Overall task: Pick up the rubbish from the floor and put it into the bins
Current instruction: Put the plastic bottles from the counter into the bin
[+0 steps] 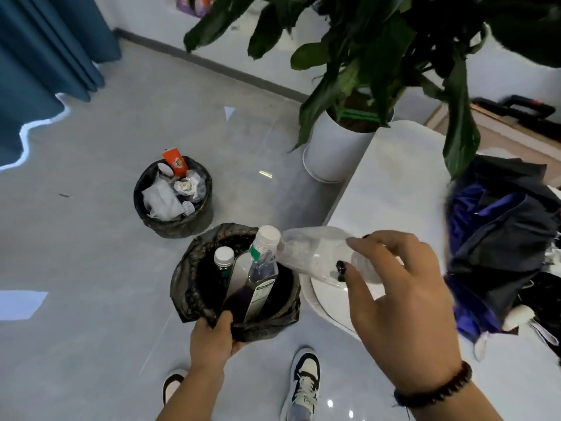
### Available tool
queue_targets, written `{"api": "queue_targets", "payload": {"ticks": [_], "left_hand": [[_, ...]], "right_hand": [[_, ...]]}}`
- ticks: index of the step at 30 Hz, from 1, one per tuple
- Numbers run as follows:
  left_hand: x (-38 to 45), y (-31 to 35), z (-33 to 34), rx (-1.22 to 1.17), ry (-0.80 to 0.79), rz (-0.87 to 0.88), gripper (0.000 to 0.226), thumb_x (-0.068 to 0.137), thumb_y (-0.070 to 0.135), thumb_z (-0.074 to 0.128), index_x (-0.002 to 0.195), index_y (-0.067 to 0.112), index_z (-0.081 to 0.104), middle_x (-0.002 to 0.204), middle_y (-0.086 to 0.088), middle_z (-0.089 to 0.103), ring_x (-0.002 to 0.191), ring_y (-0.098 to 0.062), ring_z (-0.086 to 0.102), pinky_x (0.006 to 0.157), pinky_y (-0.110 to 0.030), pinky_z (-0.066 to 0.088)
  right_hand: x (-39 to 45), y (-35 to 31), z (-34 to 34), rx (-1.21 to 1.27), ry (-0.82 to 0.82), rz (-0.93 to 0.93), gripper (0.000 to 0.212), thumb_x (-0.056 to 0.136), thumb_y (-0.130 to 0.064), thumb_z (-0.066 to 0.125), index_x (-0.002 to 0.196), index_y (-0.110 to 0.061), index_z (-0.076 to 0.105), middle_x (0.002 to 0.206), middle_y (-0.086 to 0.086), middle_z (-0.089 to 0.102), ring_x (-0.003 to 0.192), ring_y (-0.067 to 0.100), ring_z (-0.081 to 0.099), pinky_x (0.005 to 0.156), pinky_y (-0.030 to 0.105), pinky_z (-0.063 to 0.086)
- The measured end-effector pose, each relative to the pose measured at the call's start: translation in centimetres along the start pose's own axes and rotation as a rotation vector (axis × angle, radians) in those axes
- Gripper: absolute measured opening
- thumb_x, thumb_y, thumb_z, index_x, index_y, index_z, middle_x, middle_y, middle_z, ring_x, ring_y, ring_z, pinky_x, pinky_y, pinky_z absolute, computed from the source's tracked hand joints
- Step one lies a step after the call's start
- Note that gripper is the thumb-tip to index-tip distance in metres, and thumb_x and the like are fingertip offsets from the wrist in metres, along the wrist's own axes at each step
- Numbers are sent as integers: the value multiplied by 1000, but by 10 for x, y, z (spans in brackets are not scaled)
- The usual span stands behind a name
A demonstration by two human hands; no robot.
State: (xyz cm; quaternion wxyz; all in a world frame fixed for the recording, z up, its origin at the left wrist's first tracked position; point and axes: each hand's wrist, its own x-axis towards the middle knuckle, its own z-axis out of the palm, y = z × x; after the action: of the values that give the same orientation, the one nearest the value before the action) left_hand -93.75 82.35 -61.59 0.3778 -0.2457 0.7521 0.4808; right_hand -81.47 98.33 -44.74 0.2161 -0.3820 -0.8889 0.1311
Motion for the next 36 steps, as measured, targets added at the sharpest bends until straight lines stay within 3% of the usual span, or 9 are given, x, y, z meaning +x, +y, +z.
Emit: {"api": "queue_targets", "payload": {"ticks": [5, 8, 10, 13, 19, 24, 30, 32, 36], "left_hand": [[27, 5, -68, 43, 47, -20, 20, 89, 8, 56, 104, -6, 55, 71, -14, 62, 49, -24, 61, 48, -30, 55], [46, 7, -111, 40, 68, -42, 23, 88, 14, 58, 106, 0, 54, 87, -17, 62, 59, -27, 64, 40, -27, 53], [72, -1, -140, 95, 62, -20, 39, 75, 36, 63, 103, 10, 57, 102, -16, 62, 74, -33, 67, 56, -38, 60], [138, -40, -183, 194, 91, -9, 52, 50, 58, 55, 88, 22, 56, 94, -10, 66, 82, -35, 68, 75, -49, 58], [123, 20, -246, 212, 104, 2, 30, 65, 41, 62, 86, 22, 53, 83, -6, 66, 76, -30, 68, 73, -48, 59], [127, 47, -269, 337, 114, 64, 20, 79, 26, 66, 88, 24, 48, 85, 0, 61, 82, -35, 65, 75, -48, 58], [151, 81, -266, 220, 89, 27, 20, 83, 18, 66, 100, 10, 59, 98, -12, 65, 83, -31, 68, 61, -41, 61], [162, 96, -258, 148, 81, 6, 19, 83, 14, 66, 100, 9, 59, 97, -11, 65, 85, -29, 67, 59, -40, 61], [172, 125, -245, 141, 76, 9, 14, 83, 10, 65, 96, 9, 60, 94, -10, 65, 81, -27, 67, 58, -36, 60]], "right_hand": [[-9, -77, 28, 64, -46, -20, 27, 77, -20, 64, 102, -15, 70, 99, 3, 62, 89, 25, 57, 71, 24, 44], [-8, -126, 39, 141, -64, -27, 26, 75, -22, 65, 99, -17, 71, 96, -1, 63, 86, 22, 60, 75, 21, 43], [-7, -159, 53, 208, -62, -31, 23, 78, -26, 63, 98, -19, 70, 94, -2, 61, 86, 20, 60, 77, 21, 43], [-12, -204, 81, 261, -45, -29, 27, 82, -34, 56, 100, -18, 70, 94, -2, 60, 85, 20, 59, 79, 19, 43], [-5, -276, 127, 398, -38, -48, 27, 79, -23, 68, 105, -18, 71, 97, -5, 63, 90, 16, 60, 84, 8, 39], [26, -310, 174, 421, -267, -73, 31, 79, -21, 66, 109, -17, 70, 101, -3, 66, 94, 18, 62, 83, 22, 49], [97, -326, 221, 308, -479, -133, 37, 88, -18, 62, 125, -17, 61, 122, 3, 61, 118, 21, 52, 91, 11, 29], [130, -326, 228, 252, -555, -208, 32, 90, -15, 58, 122, -12, 63, 118, 5, 64, 111, 20, 55, 88, 8, 30], [186, -329, 246, 188, -725, -313, 24, 93, -17, 53, 111, -6, 63, 103, 10, 65, 93, 21, 59, 82, 21, 47]]}}
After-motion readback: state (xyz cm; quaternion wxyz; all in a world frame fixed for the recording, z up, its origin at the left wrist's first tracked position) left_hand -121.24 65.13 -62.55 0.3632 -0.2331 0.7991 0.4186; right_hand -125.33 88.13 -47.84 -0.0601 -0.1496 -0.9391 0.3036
